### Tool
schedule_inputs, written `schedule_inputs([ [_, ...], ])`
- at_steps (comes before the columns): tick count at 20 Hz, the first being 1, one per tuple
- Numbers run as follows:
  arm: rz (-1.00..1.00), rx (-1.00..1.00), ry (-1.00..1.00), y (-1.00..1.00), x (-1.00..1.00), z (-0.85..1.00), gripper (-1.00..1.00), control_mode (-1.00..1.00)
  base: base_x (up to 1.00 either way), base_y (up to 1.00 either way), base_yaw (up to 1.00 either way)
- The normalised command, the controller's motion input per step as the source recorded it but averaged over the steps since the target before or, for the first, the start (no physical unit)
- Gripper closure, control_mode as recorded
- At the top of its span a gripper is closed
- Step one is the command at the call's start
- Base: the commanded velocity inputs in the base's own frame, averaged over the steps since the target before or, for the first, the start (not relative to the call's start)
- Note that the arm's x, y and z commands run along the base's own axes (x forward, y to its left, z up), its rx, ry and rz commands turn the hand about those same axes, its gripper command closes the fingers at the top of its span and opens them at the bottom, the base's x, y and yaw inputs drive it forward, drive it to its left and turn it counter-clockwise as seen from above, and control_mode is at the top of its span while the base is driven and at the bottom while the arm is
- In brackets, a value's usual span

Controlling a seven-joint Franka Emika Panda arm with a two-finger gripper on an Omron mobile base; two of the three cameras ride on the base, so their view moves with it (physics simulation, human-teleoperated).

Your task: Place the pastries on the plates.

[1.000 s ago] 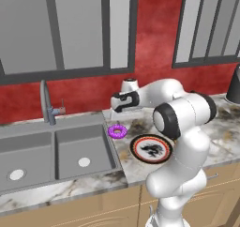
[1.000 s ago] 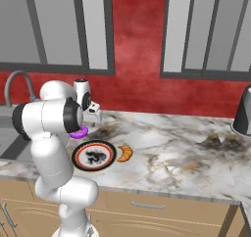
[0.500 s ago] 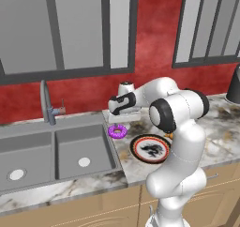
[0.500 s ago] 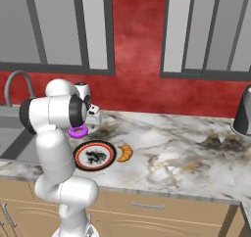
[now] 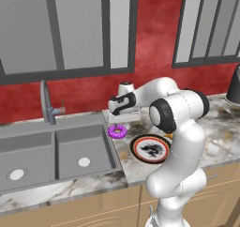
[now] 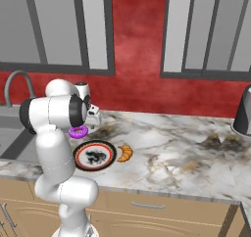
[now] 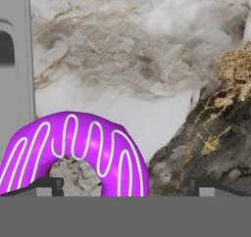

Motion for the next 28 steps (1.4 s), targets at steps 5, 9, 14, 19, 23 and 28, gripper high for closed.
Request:
schedule_inputs([
  [5, 0.0, 0.0, 0.0, 0.0, 0.0, -0.05, -1.0, -1.0, 0.0, 0.0, 0.0],
  [9, 0.0, 0.0, 0.01, 0.0, -0.06, 0.0, -1.0, -1.0, 0.0, 0.0, 0.0],
  [14, 0.0, 0.0, 0.0, 0.0, -0.09, -0.09, -1.0, -1.0, 0.0, 0.0, 0.0],
  [19, 0.0, 0.0, 0.0, -0.05, -0.03, -0.12, -1.0, -1.0, 0.0, 0.0, 0.0],
  [23, 0.0, 0.0, 0.0, -0.06, 0.0, -0.11, -1.0, -1.0, 0.0, 0.0, 0.0],
  [28, 0.0, 0.0, 0.02, -0.02, 0.0, -0.13, -1.0, -1.0, 0.0, 0.0, 0.0],
])
